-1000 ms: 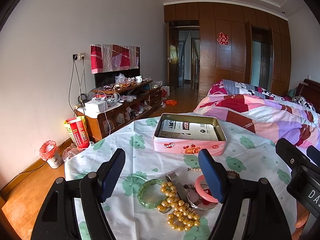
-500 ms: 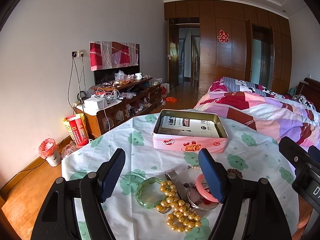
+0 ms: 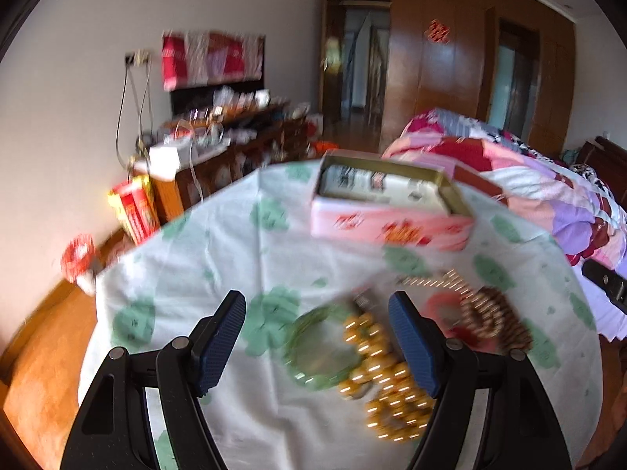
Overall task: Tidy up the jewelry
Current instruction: 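Grasp the brown wooden bead strand with the right gripper while the left grasps the gold bead strand, then carry both bead strands into the pink tin box and open both grippers, then grasp the green jade bangle with the left gripper while the right grasps the pearl necklace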
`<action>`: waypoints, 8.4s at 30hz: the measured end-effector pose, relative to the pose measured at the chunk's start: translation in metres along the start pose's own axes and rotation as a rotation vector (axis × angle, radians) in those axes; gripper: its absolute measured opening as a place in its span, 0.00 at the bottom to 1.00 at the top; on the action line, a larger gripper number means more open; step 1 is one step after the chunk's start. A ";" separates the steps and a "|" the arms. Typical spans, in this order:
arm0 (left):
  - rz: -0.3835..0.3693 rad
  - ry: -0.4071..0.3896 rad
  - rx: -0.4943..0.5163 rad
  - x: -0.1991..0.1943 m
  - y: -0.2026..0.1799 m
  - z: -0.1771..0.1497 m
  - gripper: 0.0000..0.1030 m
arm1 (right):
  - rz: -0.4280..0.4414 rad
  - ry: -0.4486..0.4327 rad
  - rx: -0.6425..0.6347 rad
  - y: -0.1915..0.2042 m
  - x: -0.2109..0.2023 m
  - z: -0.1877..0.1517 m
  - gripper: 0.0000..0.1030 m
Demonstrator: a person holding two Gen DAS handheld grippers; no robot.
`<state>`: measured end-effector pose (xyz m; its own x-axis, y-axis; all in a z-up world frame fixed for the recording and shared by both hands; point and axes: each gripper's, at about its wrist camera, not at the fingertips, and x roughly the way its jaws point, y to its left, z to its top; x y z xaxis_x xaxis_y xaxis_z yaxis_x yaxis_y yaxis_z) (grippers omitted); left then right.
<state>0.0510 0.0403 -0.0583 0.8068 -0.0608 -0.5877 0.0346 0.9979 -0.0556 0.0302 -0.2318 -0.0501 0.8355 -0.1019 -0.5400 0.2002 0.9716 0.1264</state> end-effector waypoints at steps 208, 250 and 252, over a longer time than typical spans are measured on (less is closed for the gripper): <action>-0.067 0.188 -0.101 0.036 0.044 -0.016 0.63 | 0.328 0.234 -0.102 0.063 0.054 -0.018 0.38; -0.166 0.063 -0.077 0.015 0.031 0.001 0.05 | 0.435 0.354 -0.053 0.069 0.084 -0.016 0.16; -0.167 0.056 -0.082 0.014 0.033 0.002 0.05 | 0.441 0.338 -0.037 0.065 0.078 -0.012 0.16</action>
<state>0.0650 0.0719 -0.0665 0.7595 -0.2293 -0.6088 0.1152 0.9685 -0.2210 0.1022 -0.1744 -0.0939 0.6243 0.3843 -0.6801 -0.1545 0.9142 0.3747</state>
